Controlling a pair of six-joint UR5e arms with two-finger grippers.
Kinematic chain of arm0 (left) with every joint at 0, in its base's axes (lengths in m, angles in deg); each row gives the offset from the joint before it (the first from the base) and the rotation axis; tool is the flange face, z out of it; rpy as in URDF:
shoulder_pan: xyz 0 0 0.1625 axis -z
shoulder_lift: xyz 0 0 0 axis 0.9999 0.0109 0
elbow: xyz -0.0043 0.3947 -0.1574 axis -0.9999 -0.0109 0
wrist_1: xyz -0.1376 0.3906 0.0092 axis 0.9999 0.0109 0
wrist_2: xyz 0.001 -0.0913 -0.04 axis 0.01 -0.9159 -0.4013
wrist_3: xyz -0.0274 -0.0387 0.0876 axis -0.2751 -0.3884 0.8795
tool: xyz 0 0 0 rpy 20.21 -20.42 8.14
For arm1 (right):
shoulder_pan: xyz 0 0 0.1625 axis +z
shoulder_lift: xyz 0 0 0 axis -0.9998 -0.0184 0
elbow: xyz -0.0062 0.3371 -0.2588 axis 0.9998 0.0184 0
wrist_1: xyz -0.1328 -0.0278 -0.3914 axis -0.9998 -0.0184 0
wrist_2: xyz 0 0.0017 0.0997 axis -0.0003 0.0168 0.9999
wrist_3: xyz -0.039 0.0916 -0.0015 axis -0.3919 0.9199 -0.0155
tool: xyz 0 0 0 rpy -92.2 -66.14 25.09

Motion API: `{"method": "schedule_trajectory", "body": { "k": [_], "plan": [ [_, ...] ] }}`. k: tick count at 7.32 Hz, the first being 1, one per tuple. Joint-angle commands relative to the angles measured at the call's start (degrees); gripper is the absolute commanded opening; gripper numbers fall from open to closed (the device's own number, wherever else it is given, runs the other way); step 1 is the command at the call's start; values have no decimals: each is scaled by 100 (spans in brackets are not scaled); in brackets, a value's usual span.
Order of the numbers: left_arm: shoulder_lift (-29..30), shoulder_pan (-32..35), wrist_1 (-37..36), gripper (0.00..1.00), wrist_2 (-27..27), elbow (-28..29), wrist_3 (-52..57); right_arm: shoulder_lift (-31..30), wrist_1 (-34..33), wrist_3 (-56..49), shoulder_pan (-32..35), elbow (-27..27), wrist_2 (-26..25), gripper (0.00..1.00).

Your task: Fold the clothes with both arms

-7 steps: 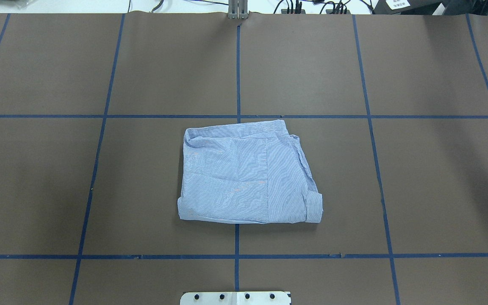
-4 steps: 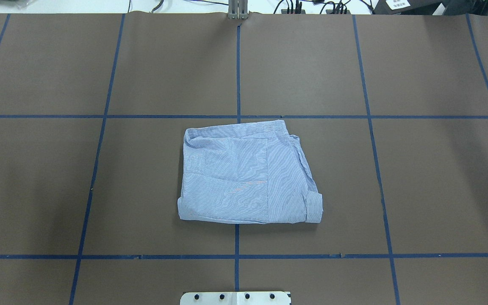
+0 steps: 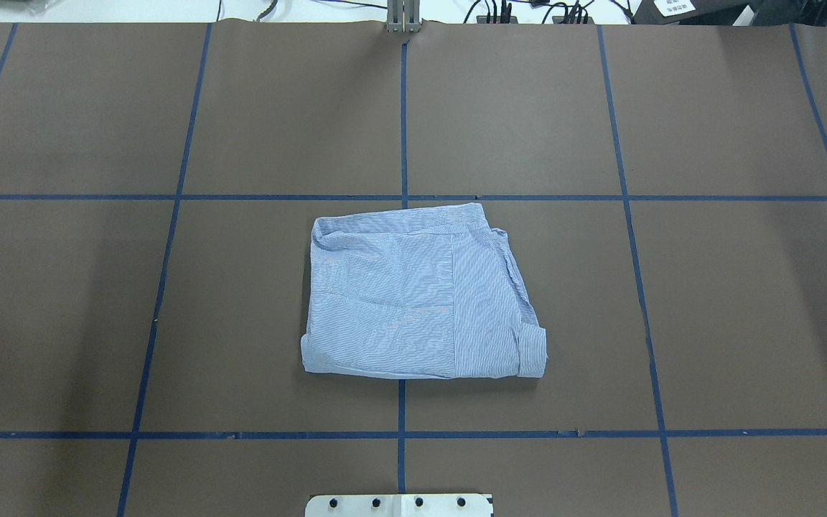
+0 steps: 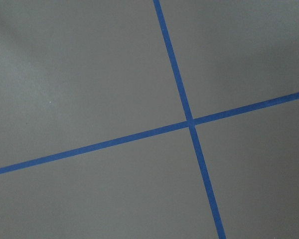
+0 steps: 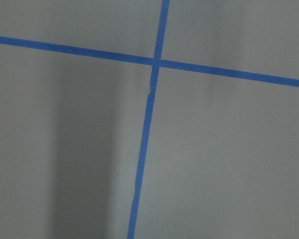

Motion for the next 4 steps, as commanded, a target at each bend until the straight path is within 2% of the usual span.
{"method": "schedule_trajectory", "body": {
  "k": [1, 2, 4],
  "plan": [
    [4, -10, -900, 100, -13, -454, -87, -4, 0, 61, 33, 32, 32, 100],
    [-5, -10, -1227, 100, -48, -622, -87, 5, 0, 62, 42, 32, 33, 100],
    [-22, -10, -1213, 100, -355, -536, -79, 40, 0, 62, 112, 32, 32, 100]
  ]
}}
